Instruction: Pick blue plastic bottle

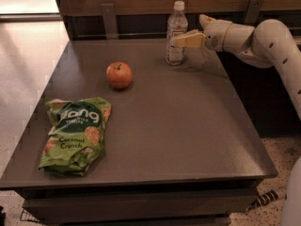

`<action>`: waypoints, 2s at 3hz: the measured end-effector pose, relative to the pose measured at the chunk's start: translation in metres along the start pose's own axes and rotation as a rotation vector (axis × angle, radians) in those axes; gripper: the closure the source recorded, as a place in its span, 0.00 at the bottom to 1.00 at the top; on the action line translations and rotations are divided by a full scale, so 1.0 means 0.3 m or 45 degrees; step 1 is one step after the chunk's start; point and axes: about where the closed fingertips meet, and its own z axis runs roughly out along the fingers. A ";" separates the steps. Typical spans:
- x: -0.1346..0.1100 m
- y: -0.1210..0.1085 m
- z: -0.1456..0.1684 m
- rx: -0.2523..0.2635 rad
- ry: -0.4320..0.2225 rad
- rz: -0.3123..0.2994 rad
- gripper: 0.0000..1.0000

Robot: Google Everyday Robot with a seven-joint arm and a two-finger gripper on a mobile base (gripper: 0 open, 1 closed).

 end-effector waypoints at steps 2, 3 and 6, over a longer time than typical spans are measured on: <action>0.013 0.032 0.079 -0.057 -0.040 0.064 0.46; 0.014 0.041 0.092 -0.065 -0.041 0.066 0.76; -0.093 0.049 0.077 -0.069 -0.038 0.042 1.00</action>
Offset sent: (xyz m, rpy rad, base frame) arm 0.0063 0.0177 -0.0049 0.0493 0.0193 0.0333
